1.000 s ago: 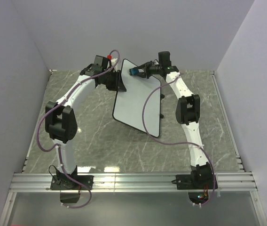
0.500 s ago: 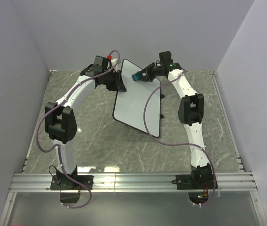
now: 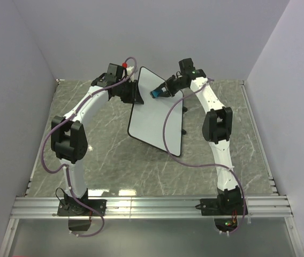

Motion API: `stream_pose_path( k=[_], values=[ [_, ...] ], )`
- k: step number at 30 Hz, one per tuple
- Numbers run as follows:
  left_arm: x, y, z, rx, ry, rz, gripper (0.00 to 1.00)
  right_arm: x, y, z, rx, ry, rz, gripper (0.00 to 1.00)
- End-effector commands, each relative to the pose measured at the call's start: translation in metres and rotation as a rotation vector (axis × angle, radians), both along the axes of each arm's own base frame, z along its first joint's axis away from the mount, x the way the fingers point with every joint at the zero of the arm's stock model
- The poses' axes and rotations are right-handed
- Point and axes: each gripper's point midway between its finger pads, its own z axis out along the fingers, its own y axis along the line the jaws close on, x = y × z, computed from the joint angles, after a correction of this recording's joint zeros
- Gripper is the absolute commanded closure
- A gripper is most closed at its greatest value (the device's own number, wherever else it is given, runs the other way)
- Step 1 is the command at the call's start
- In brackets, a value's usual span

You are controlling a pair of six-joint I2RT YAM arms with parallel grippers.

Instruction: Erase the whiteboard

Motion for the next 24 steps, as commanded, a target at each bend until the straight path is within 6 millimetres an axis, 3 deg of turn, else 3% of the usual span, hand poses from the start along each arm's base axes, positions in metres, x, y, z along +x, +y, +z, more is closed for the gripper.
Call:
stream_pose_path(
  k=[1,5,10,13,17,21,22,24],
  values=[
    [-0.077,-0.04,-0.045,0.101,0.111,-0.297,1.0,0.025,0.036,-0.062,-0.023,0.022,-0.092,1.0],
    [-0.08,-0.037,-0.044,0.111,0.107,-0.289,1.0,0.062,0.041,-0.053,0.06,-0.037,-0.213,1.0],
    [-0.085,-0.032,-0.041,0.12,0.101,-0.28,1.0,0.074,0.028,-0.065,0.067,-0.015,-0.271,1.0],
    [-0.085,-0.03,-0.04,0.124,0.093,-0.274,1.0,0.063,0.015,-0.08,0.032,0.011,-0.253,1.0],
    [-0.085,-0.03,-0.037,0.123,0.085,-0.27,1.0,0.025,0.003,-0.093,-0.021,0.044,-0.175,1.0],
    [-0.084,-0.029,-0.037,0.127,0.079,-0.262,1.0,-0.015,0.0,-0.091,-0.063,0.059,-0.067,1.0],
    [-0.084,-0.029,-0.037,0.127,0.079,-0.262,1.0,-0.022,0.0,-0.079,-0.058,0.043,-0.051,1.0],
    [-0.084,-0.03,-0.038,0.124,0.083,-0.264,1.0,-0.043,-0.001,-0.084,-0.05,0.072,-0.008,1.0]
  ],
)
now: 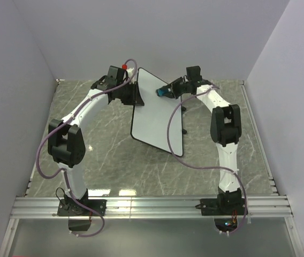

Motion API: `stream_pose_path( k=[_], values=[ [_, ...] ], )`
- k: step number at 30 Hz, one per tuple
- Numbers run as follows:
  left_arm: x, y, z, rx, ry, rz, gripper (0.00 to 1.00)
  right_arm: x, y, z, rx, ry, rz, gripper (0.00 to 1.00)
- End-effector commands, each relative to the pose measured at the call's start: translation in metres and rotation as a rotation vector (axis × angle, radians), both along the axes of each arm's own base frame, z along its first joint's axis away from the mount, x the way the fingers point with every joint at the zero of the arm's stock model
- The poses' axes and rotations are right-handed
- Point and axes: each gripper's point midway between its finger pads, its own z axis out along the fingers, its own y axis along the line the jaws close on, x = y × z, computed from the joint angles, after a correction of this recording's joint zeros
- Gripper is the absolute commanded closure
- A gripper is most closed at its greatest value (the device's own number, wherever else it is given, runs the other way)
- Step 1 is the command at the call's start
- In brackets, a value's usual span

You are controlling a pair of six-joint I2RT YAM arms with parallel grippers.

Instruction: Erase the whiteboard

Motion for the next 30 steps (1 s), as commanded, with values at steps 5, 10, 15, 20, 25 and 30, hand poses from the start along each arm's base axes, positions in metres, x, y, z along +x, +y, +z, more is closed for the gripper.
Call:
stream_pose_path(
  k=[5,10,15,20,25,30],
  values=[
    [-0.071,-0.031,-0.039,0.109,0.1,-0.294,1.0,-0.112,0.032,-0.052,-0.101,0.21,0.271,1.0],
    [-0.069,-0.029,-0.037,0.117,0.092,-0.281,1.0,-0.122,0.046,-0.015,0.001,0.166,0.349,1.0],
    [-0.062,-0.027,-0.036,0.14,0.085,-0.253,1.0,-0.11,0.039,0.023,0.055,0.067,0.311,1.0],
    [-0.051,-0.021,-0.032,0.18,0.063,-0.2,0.95,-0.103,0.015,0.039,0.041,-0.014,0.275,1.0],
    [-0.043,-0.021,-0.022,0.18,0.039,-0.171,0.8,-0.113,-0.005,0.035,0.022,-0.021,0.257,1.0],
    [-0.037,-0.019,-0.025,0.197,0.041,-0.147,0.65,-0.118,-0.019,0.03,0.009,-0.016,0.244,1.0]
  ],
)
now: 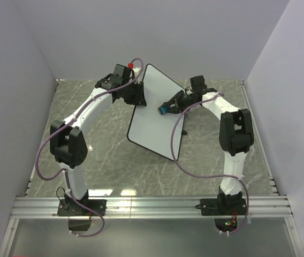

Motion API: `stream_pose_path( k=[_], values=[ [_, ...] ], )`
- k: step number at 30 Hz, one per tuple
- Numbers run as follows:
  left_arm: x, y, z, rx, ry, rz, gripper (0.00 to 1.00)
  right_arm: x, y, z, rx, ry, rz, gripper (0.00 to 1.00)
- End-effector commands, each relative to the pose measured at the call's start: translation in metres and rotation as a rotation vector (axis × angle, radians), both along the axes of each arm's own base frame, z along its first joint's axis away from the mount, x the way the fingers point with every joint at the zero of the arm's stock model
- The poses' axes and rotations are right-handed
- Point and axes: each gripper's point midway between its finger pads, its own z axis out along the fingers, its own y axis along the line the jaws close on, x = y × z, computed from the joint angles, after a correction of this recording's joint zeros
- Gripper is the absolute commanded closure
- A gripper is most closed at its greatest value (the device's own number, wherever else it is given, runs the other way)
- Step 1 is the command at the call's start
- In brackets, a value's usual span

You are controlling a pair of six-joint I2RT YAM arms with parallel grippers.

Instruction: Erase the whiteboard

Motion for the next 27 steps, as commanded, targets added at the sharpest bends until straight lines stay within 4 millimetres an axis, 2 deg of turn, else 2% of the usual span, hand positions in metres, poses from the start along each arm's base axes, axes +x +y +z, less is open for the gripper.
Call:
stream_pose_path(
  k=[1,3,10,13,14,15,22,26,27],
  values=[
    [-0.029,-0.01,-0.038,0.127,0.092,-0.117,0.61,0.0,-0.014,0.018,-0.011,-0.078,-0.003,1.0],
    [-0.028,-0.01,-0.04,0.129,0.1,-0.111,0.57,0.0,-0.016,0.017,-0.015,-0.077,-0.004,1.0],
    [-0.017,-0.016,-0.028,0.107,0.078,-0.09,0.4,0.003,-0.024,0.016,-0.015,-0.077,-0.005,1.0],
    [-0.014,-0.016,-0.024,0.11,0.067,-0.077,0.19,0.004,-0.027,0.014,-0.016,-0.075,-0.006,1.0],
    [-0.012,-0.016,-0.021,0.106,0.059,-0.073,0.06,0.004,-0.027,0.014,-0.017,-0.072,-0.006,1.0],
    [-0.01,-0.015,-0.018,0.103,0.05,-0.065,0.0,0.005,-0.029,0.012,-0.018,-0.069,-0.005,1.0],
    [0.009,-0.006,0.02,0.053,-0.052,0.023,0.01,0.013,-0.038,0.019,-0.012,-0.095,-0.019,1.0],
    [0.018,0.011,0.043,0.021,-0.103,0.094,0.0,0.018,-0.05,0.019,-0.026,-0.102,-0.04,1.0],
    [0.019,0.015,0.044,0.022,-0.104,0.111,0.01,0.018,-0.053,0.019,-0.029,-0.102,-0.045,1.0]
  ],
)
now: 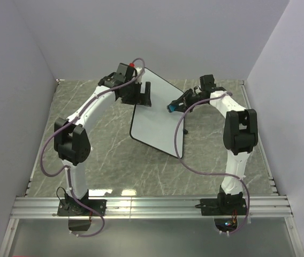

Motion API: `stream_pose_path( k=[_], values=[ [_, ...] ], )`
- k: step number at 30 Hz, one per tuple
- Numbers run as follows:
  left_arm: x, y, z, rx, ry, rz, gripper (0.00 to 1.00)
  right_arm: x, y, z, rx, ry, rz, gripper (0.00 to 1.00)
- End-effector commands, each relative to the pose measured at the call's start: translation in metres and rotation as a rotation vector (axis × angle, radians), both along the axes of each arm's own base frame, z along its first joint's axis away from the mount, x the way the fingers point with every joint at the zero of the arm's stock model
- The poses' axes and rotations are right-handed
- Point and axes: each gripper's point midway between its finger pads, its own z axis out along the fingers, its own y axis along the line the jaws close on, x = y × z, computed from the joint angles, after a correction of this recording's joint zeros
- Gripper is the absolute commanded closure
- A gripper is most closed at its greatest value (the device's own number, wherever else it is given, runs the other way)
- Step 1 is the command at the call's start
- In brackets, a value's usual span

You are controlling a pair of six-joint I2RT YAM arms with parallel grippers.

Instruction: Erase the whiteboard

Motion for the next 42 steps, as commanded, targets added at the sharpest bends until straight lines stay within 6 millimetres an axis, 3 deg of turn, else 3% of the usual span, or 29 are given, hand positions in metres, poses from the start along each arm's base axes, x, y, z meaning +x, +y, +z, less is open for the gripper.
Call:
stream_pose_path(
  k=[1,6,10,12,16,20,21,22,24,27,31,36,42],
  values=[
    [0.014,0.016,0.06,-0.06,-0.149,0.083,0.01,0.007,-0.014,0.027,0.0,-0.083,-0.005,1.0],
    [0.017,0.058,0.068,-0.044,-0.177,0.192,0.01,0.005,-0.053,0.024,-0.102,-0.083,-0.066,1.0],
    [0.017,0.094,0.079,-0.053,-0.213,0.277,0.01,-0.014,-0.098,0.001,-0.373,-0.092,-0.052,1.0],
    [0.014,0.112,0.08,-0.037,-0.233,0.318,0.0,-0.032,-0.126,-0.017,-0.552,-0.055,-0.056,1.0],
    [0.003,0.132,0.065,-0.032,-0.202,0.338,0.01,-0.055,-0.151,-0.037,-0.709,-0.038,-0.088,1.0],
    [-0.007,0.138,0.045,-0.055,-0.15,0.355,0.01,-0.07,-0.168,-0.059,-0.805,0.012,-0.08,1.0],
    [-0.008,0.139,0.045,-0.06,-0.151,0.358,0.01,-0.074,-0.173,-0.065,-0.834,0.023,-0.072,0.92],
    [-0.008,0.14,0.044,-0.06,-0.149,0.361,0.0,-0.076,-0.175,-0.069,-0.847,0.031,-0.069,0.73],
    [-0.009,0.141,0.043,-0.059,-0.139,0.366,0.01,-0.077,-0.181,-0.074,-0.877,0.024,-0.073,0.52],
    [-0.005,0.137,0.039,-0.064,-0.124,0.344,0.01,-0.077,-0.183,-0.079,-0.894,0.02,-0.07,0.11],
    [0.001,0.133,0.037,-0.07,-0.106,0.334,0.01,-0.078,-0.183,-0.071,-0.892,0.001,-0.071,0.09],
    [0.005,0.128,0.036,-0.101,-0.097,0.341,0.01,-0.078,-0.178,-0.035,-0.856,-0.101,-0.111,0.08],
    [0.014,0.136,0.041,-0.095,-0.133,0.404,0.01,-0.092,-0.173,0.014,-0.834,-0.208,-0.171,0.11]
  ],
)
